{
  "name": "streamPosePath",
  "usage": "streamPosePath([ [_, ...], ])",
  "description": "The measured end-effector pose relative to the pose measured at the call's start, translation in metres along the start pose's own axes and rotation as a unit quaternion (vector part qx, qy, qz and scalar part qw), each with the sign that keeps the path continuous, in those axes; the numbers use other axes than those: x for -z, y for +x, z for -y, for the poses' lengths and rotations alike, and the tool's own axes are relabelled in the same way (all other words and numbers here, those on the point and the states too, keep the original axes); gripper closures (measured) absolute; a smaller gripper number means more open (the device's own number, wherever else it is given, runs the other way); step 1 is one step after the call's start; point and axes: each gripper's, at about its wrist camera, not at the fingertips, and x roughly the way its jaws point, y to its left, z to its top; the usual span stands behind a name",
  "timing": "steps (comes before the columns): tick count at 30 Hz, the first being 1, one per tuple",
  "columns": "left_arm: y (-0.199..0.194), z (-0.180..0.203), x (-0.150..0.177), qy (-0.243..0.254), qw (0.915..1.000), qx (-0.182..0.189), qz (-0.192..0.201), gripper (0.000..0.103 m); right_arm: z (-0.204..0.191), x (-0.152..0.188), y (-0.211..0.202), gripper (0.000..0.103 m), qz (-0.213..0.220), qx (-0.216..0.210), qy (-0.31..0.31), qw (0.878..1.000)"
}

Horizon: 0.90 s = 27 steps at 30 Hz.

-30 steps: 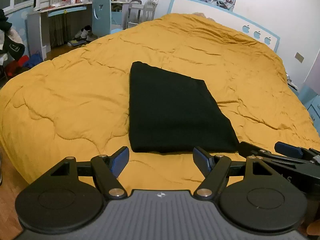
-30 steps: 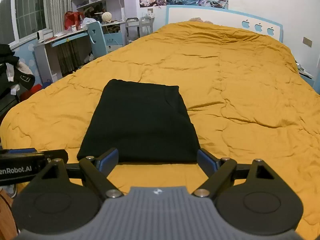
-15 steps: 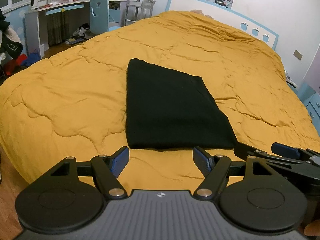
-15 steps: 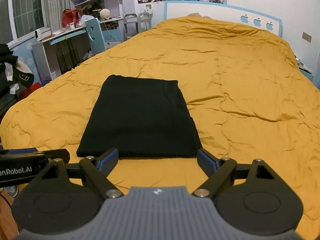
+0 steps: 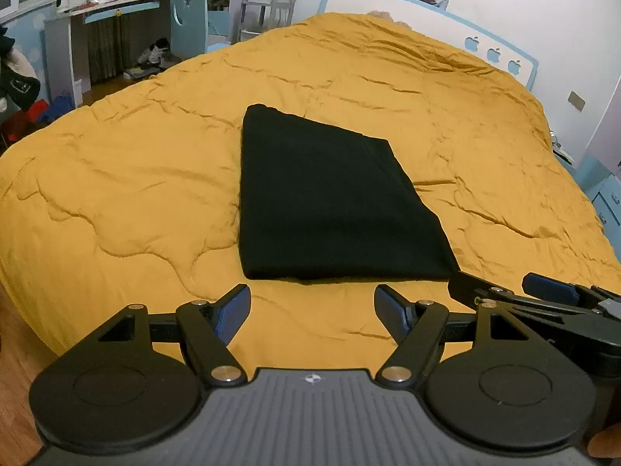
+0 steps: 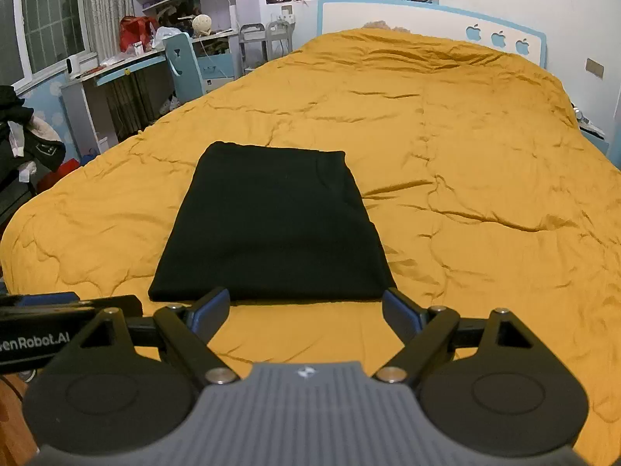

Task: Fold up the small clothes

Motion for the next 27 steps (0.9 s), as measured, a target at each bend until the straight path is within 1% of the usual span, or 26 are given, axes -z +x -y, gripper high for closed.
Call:
streamPosePath([
  [15,-0.0001,-0.0005,0.0008,0.0,1.0,-0.004,-0.002,0.018,-0.0023,0.0016,0.0014,0.021,-0.002,0.002,0.0,1.0],
  [27,0.0033,-0.0047,-0.0007,-0.001,1.0,0.002,-0.006,0.018,-0.0032,0.0026,0.0038,0.021,-0.005,0.002,0.0,1.0],
])
